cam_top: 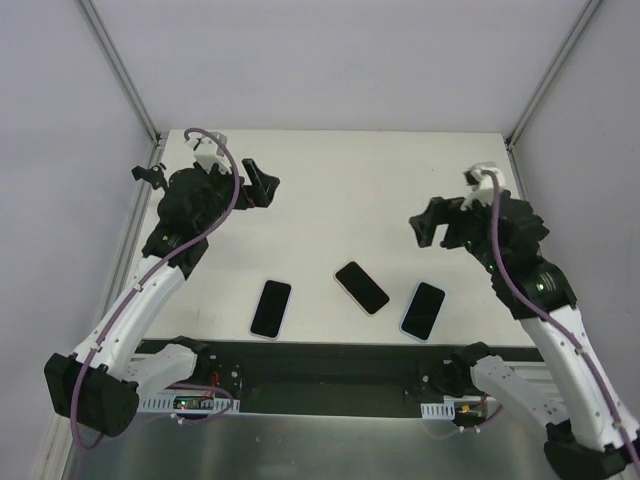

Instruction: Place the phone on the phone stand

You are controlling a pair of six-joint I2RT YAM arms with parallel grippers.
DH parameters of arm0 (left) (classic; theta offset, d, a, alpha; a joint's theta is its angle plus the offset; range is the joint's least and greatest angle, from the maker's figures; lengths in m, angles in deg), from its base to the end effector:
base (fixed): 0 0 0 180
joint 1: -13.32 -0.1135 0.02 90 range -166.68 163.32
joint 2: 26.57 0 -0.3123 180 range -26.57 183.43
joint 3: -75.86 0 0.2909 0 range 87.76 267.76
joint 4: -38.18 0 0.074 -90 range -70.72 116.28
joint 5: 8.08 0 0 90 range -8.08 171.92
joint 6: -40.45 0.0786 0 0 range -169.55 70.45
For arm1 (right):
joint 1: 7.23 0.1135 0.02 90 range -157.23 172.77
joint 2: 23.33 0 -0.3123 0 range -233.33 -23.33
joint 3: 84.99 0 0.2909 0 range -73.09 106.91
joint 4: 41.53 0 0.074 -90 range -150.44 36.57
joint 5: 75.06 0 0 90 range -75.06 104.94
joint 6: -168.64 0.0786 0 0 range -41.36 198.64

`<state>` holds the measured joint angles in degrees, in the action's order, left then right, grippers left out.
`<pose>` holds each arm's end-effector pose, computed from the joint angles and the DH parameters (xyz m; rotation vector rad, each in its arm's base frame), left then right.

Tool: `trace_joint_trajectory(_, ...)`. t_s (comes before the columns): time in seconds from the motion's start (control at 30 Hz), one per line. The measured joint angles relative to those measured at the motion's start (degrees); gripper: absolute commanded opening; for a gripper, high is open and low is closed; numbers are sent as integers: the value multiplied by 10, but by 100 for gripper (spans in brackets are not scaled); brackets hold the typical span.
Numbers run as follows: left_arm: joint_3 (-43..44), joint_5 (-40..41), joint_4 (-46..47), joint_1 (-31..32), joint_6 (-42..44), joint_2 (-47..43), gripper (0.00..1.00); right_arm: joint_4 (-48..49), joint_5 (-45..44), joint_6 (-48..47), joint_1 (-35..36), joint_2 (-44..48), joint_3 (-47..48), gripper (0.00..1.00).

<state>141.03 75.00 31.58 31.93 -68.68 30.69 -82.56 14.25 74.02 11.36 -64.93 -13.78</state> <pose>0.2730 -0.1019 0.4197 0.0904 1.5780 -0.6123 0.1794 0.0593 0.4344 -0.3481 1.7386 0.1658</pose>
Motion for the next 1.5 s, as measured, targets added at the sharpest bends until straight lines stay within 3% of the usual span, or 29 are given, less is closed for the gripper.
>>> trace_joint_trajectory(0.13,26,-30,-43,-40,-51,39,97,6,-2,-28,144,-133,68,96)
trace_joint_trajectory(0.3,4,-111,-66,-208,-159,29,94,42,-1,-61,233,-252,71,96)
trace_joint_trajectory(0.4,-34,-118,-89,-295,-209,0,98,63,-6,-77,235,-265,24,96)
trace_joint_trajectory(0.57,-69,-110,-106,-346,-288,-19,99,63,-32,-98,233,-289,8,96)
trace_joint_trajectory(0.73,-92,-109,-94,-435,-373,26,99,79,-39,-112,219,-269,-30,96)
trace_joint_trajectory(0.87,-101,-110,-37,-486,-394,65,97,96,-29,-113,186,-214,-83,96)
trace_joint_trajectory(1.27,2,-221,92,-536,-435,296,85,135,-19,-113,154,-154,-105,96)
trace_joint_trajectory(1.5,34,-260,128,-535,-458,345,72,135,-21,-113,153,-155,-105,96)
